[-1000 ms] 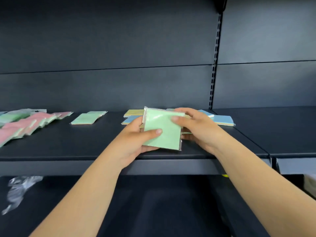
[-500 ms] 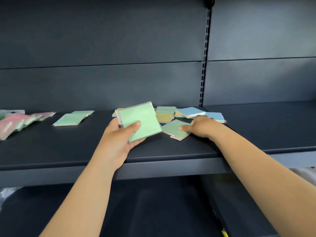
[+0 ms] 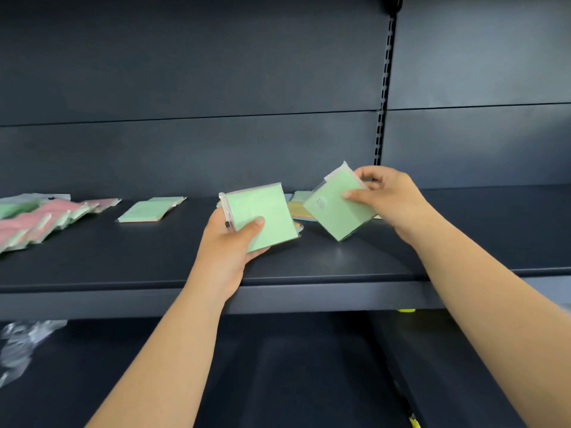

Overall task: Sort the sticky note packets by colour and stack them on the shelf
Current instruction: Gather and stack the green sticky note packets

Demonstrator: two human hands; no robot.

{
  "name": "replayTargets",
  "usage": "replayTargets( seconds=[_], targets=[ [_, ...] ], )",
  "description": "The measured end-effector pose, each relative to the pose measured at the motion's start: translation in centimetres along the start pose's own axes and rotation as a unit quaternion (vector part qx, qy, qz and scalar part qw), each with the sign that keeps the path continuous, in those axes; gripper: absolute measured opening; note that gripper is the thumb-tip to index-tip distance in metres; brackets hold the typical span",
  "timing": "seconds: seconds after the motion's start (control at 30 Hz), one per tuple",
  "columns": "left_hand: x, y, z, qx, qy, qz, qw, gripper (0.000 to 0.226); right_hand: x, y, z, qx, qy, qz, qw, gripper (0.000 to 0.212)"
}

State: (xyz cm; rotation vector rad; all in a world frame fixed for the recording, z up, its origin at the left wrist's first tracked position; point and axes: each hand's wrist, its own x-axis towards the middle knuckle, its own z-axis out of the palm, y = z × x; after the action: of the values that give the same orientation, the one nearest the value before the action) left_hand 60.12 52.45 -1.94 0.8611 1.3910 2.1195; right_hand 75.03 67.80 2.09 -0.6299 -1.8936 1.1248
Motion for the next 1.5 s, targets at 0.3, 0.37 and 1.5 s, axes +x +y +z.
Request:
replayTargets(
  seconds=[0.3,0.37,1.5],
  targets=[
    [-0.2,0.1,0.0,0.023,-0.006,0.001,1.000,0.035,-0.1,-3.4,-0.2,-0.344,-0.167,-0.056,0.922,0.048],
    [-0.3,0.1,0.0,0.028,-0.005,0.001,1.000,0.036,0.1,-2.6,-0.6,-0.303,-0.139,-0.045,0.942,0.043],
    [16.6,5.6,-22.9,0.305,0.101,-0.174,0.931,0.006,2.5,-8.0,23.1,0.166,-0.130,0.099,0.972,0.015]
  ],
)
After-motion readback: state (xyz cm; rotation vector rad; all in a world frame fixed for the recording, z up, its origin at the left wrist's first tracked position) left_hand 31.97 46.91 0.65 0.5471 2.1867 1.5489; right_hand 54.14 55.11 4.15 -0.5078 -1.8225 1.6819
